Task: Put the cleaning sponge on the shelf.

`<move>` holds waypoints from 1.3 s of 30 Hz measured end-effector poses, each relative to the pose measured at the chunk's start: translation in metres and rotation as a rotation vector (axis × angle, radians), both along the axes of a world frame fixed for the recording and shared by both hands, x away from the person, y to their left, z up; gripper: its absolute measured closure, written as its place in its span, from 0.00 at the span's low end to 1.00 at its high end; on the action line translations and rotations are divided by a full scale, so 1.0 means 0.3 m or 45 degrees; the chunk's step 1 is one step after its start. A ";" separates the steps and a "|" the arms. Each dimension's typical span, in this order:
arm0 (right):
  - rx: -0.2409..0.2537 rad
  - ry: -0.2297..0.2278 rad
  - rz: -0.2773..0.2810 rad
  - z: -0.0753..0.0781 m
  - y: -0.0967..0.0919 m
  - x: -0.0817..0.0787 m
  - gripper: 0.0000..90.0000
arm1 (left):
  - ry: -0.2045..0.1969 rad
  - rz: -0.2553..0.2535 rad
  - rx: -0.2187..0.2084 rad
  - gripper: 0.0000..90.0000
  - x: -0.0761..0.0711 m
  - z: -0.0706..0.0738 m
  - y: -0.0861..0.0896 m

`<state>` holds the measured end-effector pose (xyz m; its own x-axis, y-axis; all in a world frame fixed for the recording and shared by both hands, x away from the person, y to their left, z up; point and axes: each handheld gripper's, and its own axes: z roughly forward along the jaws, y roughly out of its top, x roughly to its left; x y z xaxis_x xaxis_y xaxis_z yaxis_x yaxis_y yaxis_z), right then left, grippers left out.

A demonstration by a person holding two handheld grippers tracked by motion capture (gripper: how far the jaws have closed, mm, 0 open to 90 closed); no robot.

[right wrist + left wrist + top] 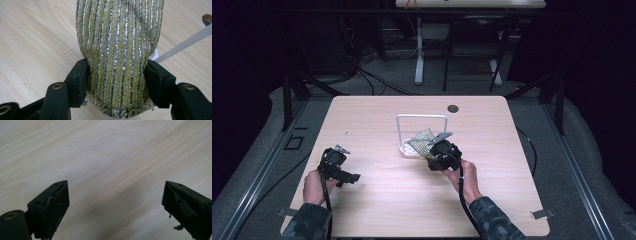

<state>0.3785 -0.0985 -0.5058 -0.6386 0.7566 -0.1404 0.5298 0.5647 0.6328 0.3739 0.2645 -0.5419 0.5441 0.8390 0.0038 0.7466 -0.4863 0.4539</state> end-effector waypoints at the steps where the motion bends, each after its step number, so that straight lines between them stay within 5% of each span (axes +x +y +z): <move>1: -0.005 0.004 0.000 -0.001 0.002 0.004 0.45 | 0.001 0.002 -0.001 0.08 0.000 -0.001 0.000; 39: -0.064 0.007 -0.026 -0.059 0.085 0.118 0.43 | 0.000 -0.005 -0.002 0.09 -0.004 0.000 -0.002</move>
<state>0.4140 -0.0730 -0.5235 -0.6237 0.7618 -0.1751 0.5450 0.5844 0.6012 0.3726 0.2638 -0.5420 0.5473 0.8370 0.0028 0.7448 -0.4885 0.4546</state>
